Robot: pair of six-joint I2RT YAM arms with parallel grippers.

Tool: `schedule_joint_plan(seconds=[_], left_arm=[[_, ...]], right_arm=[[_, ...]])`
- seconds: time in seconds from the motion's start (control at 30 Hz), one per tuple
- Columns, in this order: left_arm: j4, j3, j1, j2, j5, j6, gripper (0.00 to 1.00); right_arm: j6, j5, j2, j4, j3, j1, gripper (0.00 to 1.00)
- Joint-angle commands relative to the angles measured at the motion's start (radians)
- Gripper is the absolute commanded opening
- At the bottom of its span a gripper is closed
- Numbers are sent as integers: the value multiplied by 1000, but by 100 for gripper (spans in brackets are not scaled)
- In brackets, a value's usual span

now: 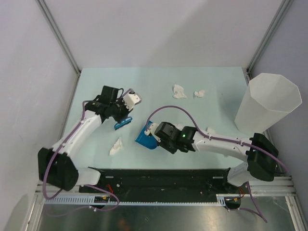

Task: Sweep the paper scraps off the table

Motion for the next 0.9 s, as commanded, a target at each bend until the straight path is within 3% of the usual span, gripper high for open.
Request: schedule_joint_plan(seconds=[0.0,0.2,0.37,0.53,0.67,0.73,0.87], left_arm=[[-18,1,-6,-176,178,-38,0],[-260,-21,-6,-319,316,21,0],[-429,-96,-6,-366,244,67,0],[-425,-200,-5,-359,158,109,0],[-363,-232,-2,-323,172,161,0],[-296,-272,0,-314,198,219,0],[-132,-279,0,-233,136,146,0]], right_arm=[[14,24,-43,1,-3,-3,0],[17,23,-49,-2,-8,-2,0],[25,18,-49,2,-20,-3,0],[25,8,-48,19,-34,-3,0],[22,5,-40,30,-37,-5,0],[22,0,-43,33,-41,-7,0],[28,-3,-55,42,-54,-26,0]])
